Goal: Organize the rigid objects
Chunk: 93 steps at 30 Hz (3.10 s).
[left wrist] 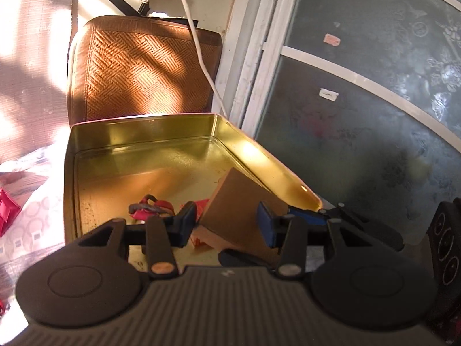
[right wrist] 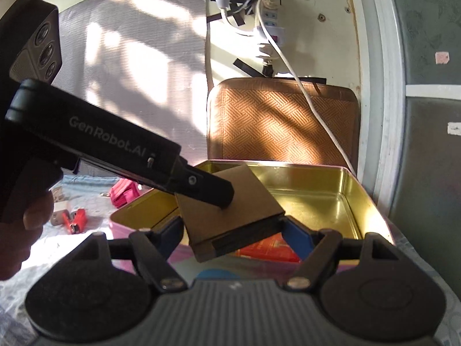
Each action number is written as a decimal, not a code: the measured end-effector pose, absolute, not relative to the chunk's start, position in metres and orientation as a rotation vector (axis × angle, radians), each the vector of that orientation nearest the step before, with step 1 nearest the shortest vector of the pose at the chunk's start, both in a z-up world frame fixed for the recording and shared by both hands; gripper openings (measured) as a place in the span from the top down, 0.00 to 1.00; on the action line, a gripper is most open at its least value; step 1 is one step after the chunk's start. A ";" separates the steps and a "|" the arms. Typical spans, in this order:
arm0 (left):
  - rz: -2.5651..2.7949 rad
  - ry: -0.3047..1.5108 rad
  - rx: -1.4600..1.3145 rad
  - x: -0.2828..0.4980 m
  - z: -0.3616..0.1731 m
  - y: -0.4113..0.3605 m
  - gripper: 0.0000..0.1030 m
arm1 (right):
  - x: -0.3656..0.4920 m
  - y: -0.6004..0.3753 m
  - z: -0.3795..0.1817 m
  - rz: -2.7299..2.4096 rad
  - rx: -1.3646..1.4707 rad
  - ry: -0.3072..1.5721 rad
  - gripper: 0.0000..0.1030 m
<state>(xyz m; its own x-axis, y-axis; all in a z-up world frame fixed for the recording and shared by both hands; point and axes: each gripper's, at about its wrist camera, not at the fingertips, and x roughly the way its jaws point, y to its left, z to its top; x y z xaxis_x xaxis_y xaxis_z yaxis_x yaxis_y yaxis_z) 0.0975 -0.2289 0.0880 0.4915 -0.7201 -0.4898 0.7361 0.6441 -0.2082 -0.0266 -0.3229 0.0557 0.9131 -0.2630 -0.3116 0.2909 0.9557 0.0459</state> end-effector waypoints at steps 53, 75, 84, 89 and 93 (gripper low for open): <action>0.157 0.526 -0.094 0.009 0.013 0.216 0.49 | 0.149 -0.020 0.041 0.229 0.051 0.522 0.37; 0.086 0.483 -0.132 0.006 0.004 0.203 0.49 | 0.168 -0.009 0.026 0.396 0.040 0.717 0.56; -0.329 0.541 -0.171 0.013 0.024 0.090 0.49 | 0.016 -0.143 0.026 0.141 0.108 0.657 0.55; -0.680 0.652 -0.182 0.021 0.022 -0.011 0.49 | -0.042 -0.197 0.021 -0.006 0.196 0.625 0.51; -0.845 0.737 -0.170 0.019 0.018 -0.067 0.42 | -0.076 -0.218 0.021 -0.063 0.204 0.564 0.33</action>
